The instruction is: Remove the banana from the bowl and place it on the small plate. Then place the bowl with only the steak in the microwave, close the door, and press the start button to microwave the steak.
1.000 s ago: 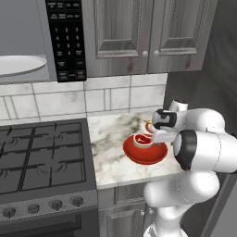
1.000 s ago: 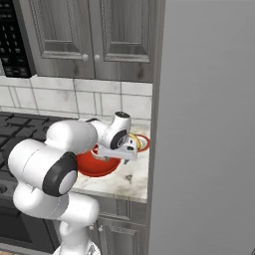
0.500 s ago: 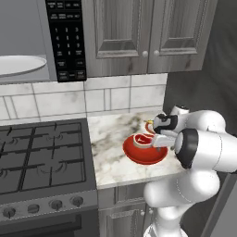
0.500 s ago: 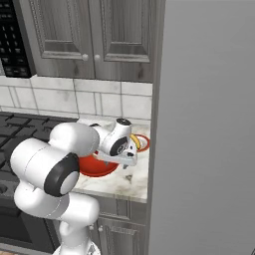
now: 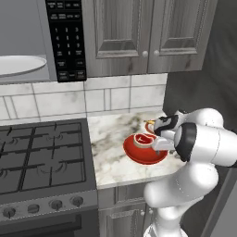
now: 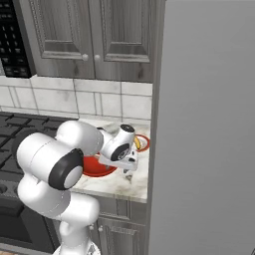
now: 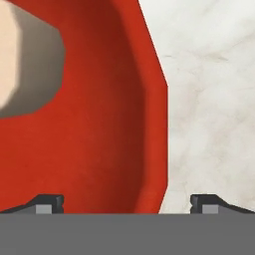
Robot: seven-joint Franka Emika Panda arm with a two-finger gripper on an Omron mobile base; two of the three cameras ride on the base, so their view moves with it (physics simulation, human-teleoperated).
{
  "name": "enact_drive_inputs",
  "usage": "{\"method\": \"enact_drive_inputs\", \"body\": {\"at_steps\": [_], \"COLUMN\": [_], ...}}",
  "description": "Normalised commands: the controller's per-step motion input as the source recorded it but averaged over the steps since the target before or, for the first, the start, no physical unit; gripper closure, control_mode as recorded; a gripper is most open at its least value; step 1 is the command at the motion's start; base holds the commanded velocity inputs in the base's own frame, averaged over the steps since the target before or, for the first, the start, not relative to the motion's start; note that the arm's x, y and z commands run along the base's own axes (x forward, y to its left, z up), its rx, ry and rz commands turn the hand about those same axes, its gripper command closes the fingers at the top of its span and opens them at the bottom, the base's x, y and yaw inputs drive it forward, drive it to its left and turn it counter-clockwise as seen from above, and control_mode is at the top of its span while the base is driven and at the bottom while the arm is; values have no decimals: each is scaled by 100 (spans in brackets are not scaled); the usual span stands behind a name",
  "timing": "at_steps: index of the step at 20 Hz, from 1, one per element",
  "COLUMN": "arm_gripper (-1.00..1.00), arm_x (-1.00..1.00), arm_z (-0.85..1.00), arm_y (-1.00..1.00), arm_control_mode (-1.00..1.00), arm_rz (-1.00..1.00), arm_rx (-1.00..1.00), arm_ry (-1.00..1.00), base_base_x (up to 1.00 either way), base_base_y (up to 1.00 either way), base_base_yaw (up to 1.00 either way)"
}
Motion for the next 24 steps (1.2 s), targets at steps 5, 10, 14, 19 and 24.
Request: {"method": "enact_drive_inputs", "body": {"at_steps": [5, 10, 14, 19, 24], "arm_gripper": [100, 100, 100, 100, 100], "arm_x": [0, 0, 0, 0, -4], "arm_z": [-4, 0, 0, 0, 25], "arm_y": [4, 17, 25, 25, 34], "arm_control_mode": [-100, -100, -100, -100, -100], "arm_rz": [-5, -8, -4, 1, -6], "arm_rx": [1, 0, 0, 0, 0], "arm_ry": [-2, -1, 0, 0, -1], "base_base_x": [0, 0, 0, 0, 0], "base_base_y": [0, 0, 0, 0, 0], "base_base_yaw": [0, 0, 0, 0, 0]}}
